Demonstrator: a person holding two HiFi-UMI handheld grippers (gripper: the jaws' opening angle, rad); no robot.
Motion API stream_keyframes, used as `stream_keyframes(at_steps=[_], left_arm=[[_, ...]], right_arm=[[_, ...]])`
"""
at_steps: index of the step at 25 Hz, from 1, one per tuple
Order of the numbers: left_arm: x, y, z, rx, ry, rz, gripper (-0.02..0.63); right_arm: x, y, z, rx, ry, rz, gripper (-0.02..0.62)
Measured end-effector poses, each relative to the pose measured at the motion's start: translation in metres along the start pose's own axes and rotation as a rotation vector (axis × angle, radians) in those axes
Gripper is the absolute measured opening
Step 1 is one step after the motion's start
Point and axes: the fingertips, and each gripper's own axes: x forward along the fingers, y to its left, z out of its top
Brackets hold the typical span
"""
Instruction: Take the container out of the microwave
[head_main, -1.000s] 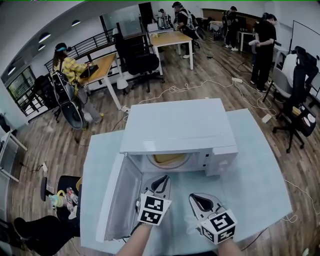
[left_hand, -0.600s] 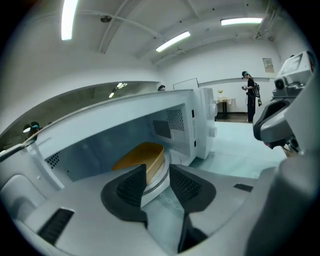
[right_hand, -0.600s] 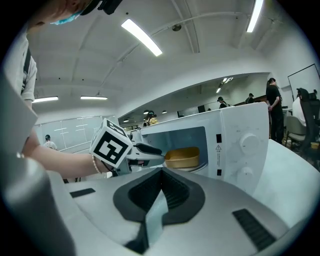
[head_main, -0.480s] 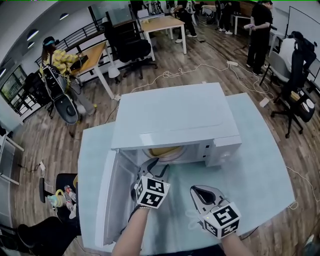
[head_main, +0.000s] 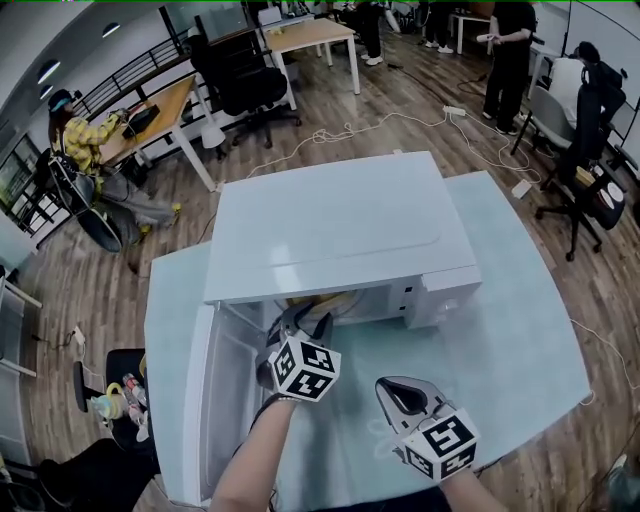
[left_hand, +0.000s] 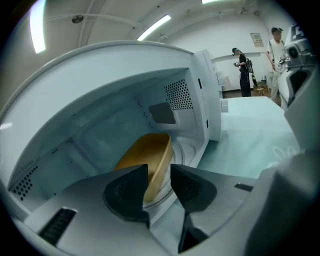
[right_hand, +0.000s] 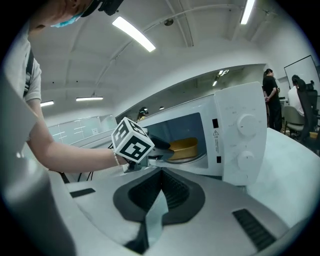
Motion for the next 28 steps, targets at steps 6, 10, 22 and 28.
stream_keyframes(at_steps=[6, 10, 22, 28], left_arm=[[0.017, -0.001, -0.001, 0.074, 0.030, 0.000, 0.140], [0.027, -0.001, -0.005, 0.128, 0.060, 0.002, 0.106], [0.021, -0.010, -0.004, 0.196, 0.068, -0.037, 0.029], [0.007, -0.021, 0.002, 0.187, 0.046, -0.046, 0.029]], right_arm=[[0.004, 0.007, -0.012, 0.025, 0.018, 0.024, 0.009], [0.000, 0.004, -0.019, 0.045, 0.024, 0.016, 0.008], [-0.008, -0.003, -0.023, 0.052, 0.029, -0.012, 0.008], [-0.021, -0.013, -0.017, 0.047, 0.003, -0.051, 0.008]])
